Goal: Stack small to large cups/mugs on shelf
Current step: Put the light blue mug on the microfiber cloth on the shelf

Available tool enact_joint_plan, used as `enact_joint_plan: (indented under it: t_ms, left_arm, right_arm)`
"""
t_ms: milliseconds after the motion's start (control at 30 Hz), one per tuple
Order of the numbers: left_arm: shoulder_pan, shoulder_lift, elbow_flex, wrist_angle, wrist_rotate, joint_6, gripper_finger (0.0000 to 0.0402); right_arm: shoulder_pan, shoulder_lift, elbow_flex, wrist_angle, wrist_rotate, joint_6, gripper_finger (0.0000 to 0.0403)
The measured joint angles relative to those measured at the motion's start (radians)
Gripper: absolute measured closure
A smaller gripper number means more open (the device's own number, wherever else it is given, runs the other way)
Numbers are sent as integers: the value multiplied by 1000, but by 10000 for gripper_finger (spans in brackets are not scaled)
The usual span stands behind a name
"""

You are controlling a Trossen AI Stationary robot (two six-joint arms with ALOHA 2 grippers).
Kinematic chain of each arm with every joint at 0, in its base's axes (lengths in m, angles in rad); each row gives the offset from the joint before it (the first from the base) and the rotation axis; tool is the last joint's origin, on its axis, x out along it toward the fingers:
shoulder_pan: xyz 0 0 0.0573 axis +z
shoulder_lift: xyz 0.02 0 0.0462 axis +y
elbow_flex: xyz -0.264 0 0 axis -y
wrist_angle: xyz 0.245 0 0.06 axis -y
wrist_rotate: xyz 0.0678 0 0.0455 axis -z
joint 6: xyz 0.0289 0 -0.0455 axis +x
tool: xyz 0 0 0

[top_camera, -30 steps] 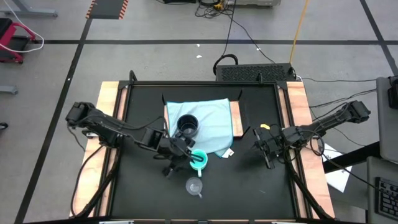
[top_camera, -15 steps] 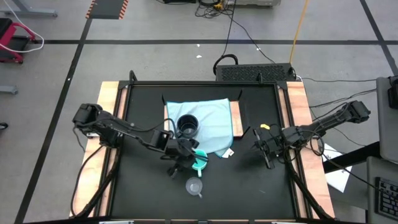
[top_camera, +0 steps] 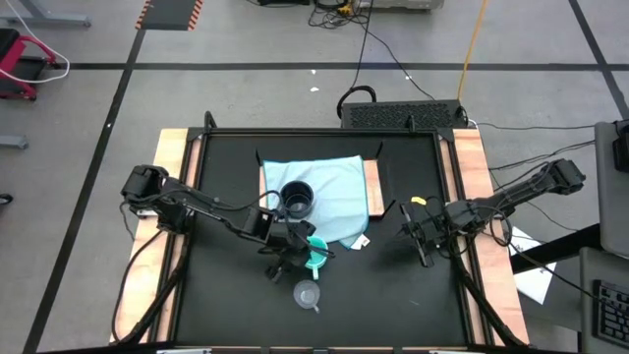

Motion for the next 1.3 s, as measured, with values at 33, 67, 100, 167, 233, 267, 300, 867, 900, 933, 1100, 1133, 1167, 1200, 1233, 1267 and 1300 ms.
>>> enact_joint_plan:
  t_ms: [33,67,100,167,233,267,300,867,900,933,1100,1133,1167,1200,1233,1267,1300]
  left_arm:
    - [1,-1,0,-1,-1,3,240]
    - [2,-2,0,-3,-1,6,240]
    - [4,-2,0,-6,-1,7,240]
    - [8,-1,0,-10,-1,7,240]
    - [11,-2,0,-17,-1,7,240]
    - [11,-1,0,-26,-1,8,240]
    - [12,4,0,-31,-1,9,240]
    - [18,41,0,-23,-2,15,242]
    - [18,41,0,-23,-2,15,244]
    - [18,41,0,-23,-2,15,249]
    - [18,41,0,-13,-1,7,298]
    - [18,41,0,-14,-1,7,311]
    - [18,41,0,-14,-1,6,323]
    - [18,41,0,-13,0,4,337]
    - [18,41,0,-13,0,4,350]
    - [18,41,0,-13,0,4,364]
    - [18,41,0,-14,0,3,378]
  right_arm:
    - [0,0,0,1,0,0,403]
    - [0,0,0,1,0,0,403]
    - [0,0,0,0,0,0,403]
    - [0,0,0,0,0,0,403]
    - [0,0,0,0,0,2,403]
    - [0,0,0,0,0,4,403]
    - [0,0,0,0,0,9,403]
    - [0,0,0,0,0,19,403]
    - [0,0,0,1,0,19,403]
    - [0,0,0,1,0,19,403]
    - [0,0,0,1,0,19,403]
    - [0,0,0,1,0,19,403]
    - [0,0,0,1,0,19,403]
    - [0,0,0,1,0,19,403]
    - [0,0,0,1,0,19,403]
    - [0,0,0,1,0,19,403]
    - [0,0,0,1,0,19,403]
